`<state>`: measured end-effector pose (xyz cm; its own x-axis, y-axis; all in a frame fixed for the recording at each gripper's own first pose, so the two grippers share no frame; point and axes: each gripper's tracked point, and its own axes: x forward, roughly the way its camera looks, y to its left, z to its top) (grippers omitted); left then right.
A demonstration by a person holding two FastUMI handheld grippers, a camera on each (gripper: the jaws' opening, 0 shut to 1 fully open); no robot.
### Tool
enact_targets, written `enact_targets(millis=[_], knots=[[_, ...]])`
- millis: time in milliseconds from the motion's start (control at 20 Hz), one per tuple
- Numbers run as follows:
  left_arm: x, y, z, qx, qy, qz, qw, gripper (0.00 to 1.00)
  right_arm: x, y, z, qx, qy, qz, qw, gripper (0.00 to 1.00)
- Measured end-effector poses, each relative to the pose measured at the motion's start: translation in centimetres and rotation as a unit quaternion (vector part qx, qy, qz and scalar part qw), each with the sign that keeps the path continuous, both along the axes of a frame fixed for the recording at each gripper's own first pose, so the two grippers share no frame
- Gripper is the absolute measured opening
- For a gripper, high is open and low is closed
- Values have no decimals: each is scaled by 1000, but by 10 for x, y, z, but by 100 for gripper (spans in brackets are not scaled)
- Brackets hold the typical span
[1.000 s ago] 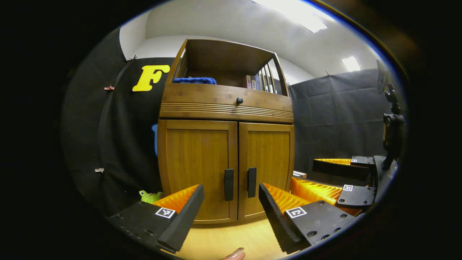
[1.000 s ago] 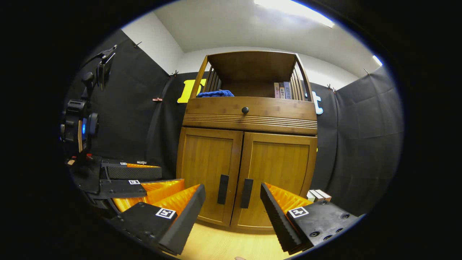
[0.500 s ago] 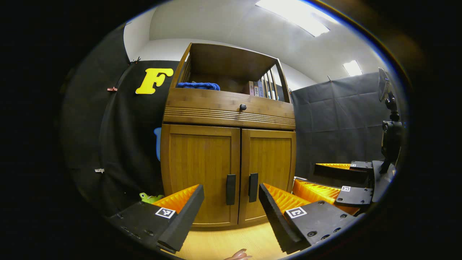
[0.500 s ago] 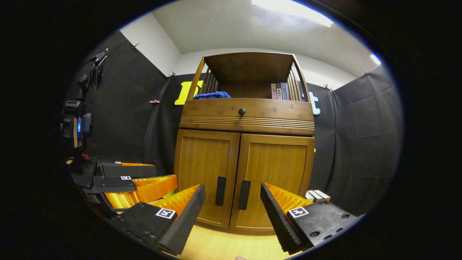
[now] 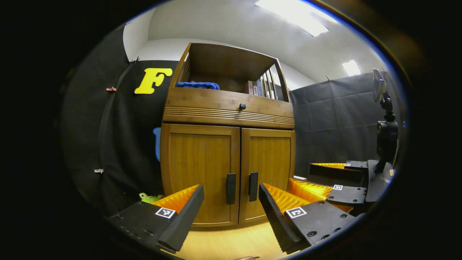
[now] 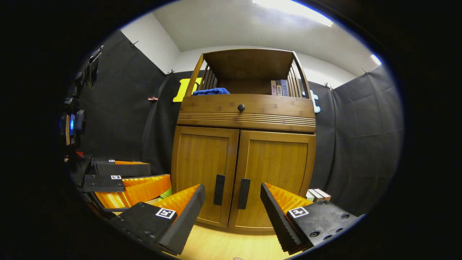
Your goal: Open the right door of the double-door shoe cabinet with the right hand, and open the left door with the left hand.
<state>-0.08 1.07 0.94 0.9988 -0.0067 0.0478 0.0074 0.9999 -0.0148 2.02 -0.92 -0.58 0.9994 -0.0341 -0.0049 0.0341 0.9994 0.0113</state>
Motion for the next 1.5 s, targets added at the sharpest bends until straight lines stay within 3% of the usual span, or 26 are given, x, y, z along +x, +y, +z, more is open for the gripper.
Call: enact_targets(millis=[550, 1100, 1400, 1450, 1500], knots=[[-3, 32, -1, -4, -4, 3, 1000, 95, 68, -1, -35, 8, 30, -11, 999, 97], [-14, 55, 6, -4, -28, 18, 999, 96, 158, -46, -95, 18, 65, -78, 995, 99], [-14, 69, 8, -3, -36, 35, 999, 95, 183, -54, -114, 28, 72, -87, 993, 92], [-13, 71, 9, -3, -37, 38, 999, 95, 184, -56, -117, 22, 71, -90, 993, 97], [-14, 75, 7, -4, -38, 41, 998, 95, 186, -56, -119, 21, 71, -88, 993, 85]])
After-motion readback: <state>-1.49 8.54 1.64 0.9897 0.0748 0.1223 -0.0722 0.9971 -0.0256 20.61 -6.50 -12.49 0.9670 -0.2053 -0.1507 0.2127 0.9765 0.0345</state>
